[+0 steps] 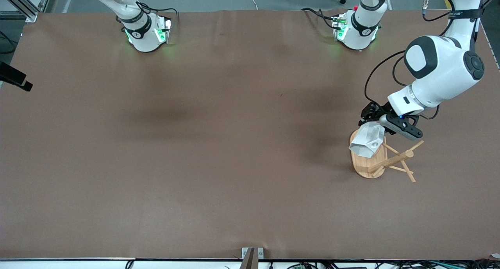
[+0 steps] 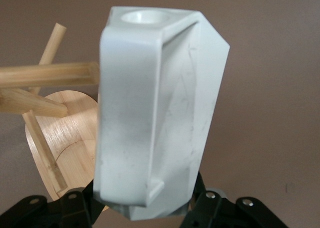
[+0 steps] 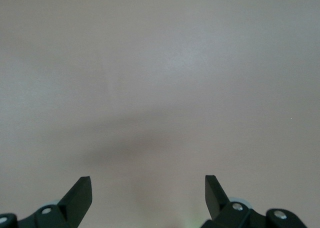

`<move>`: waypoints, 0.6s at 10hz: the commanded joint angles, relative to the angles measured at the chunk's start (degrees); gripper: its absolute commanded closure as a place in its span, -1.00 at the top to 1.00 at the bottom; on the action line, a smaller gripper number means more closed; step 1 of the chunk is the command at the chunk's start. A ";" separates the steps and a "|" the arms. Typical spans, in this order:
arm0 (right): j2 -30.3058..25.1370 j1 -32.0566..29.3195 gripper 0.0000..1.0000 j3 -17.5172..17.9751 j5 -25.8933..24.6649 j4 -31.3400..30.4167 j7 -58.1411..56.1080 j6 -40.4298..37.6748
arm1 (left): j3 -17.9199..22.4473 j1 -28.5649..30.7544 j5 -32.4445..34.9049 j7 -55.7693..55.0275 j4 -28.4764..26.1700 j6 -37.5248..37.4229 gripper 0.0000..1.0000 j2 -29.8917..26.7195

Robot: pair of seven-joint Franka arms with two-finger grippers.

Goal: Hang cup on rack
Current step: 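Lower the cup with the left gripper onto a rack peg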

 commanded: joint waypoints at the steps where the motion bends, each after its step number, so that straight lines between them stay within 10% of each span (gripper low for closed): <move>1: -0.90 -0.16 1.00 0.21 -0.92 -0.42 0.12 -0.17 | 0.10 0.27 -1.39 2.53 0.62 0.74 -0.99 1.96; 6: -0.90 -0.43 1.00 0.21 -0.92 -0.50 0.12 -0.08 | 0.53 0.36 -1.48 2.53 2.65 0.74 -0.99 4.59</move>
